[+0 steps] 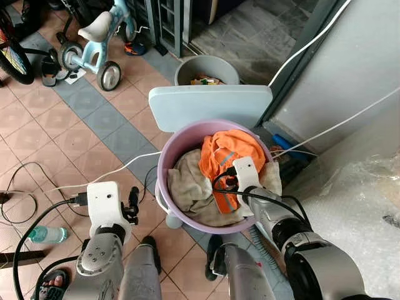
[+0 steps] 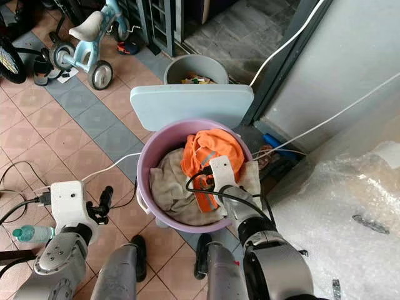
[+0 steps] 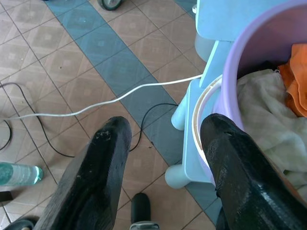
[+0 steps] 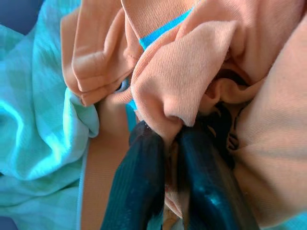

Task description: Clothes washing

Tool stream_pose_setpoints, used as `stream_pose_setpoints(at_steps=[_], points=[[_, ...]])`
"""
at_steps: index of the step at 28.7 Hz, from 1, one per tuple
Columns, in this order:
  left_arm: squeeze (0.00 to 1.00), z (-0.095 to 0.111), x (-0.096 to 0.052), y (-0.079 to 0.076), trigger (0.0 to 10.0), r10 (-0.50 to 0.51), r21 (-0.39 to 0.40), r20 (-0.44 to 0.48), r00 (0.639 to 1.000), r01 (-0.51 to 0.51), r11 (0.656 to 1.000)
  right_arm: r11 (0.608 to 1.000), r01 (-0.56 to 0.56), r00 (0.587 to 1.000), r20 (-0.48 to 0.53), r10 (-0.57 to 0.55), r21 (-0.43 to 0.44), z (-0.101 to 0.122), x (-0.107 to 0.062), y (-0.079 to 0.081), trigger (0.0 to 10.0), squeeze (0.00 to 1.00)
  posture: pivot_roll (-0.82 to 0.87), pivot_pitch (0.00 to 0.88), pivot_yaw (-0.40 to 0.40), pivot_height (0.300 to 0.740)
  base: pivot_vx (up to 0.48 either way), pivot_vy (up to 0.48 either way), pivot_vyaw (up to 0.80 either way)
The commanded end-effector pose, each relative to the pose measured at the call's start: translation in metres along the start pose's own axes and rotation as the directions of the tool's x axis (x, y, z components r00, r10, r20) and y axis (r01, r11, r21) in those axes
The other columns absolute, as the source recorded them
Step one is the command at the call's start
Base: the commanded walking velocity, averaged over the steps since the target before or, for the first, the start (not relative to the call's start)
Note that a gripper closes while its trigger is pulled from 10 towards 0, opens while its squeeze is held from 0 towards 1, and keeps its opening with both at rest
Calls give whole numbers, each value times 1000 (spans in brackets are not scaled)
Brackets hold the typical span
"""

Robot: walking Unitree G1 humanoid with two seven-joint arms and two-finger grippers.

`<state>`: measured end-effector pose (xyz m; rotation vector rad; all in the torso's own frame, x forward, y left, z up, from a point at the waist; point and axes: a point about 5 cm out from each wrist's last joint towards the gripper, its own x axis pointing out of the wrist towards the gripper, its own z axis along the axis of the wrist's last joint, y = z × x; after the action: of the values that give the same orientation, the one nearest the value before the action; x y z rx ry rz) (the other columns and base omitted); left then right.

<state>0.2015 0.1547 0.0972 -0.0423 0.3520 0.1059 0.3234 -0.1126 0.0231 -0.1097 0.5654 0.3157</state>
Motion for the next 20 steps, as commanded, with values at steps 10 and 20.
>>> stream_pose_setpoints(at_steps=[10,20], points=[[0,10,28,-10,10000,-57,81,84,995,50,995,1000,-4,937,349,-1,14,18,-31,-19,0,0,59,156,-3,740,0,0,0],[0,25,49,-25,10000,-96,131,208,973,70,989,988,144,768,623,-150,60,52,-100,-36,0,0,-19,39,70,740,0,0,0]])
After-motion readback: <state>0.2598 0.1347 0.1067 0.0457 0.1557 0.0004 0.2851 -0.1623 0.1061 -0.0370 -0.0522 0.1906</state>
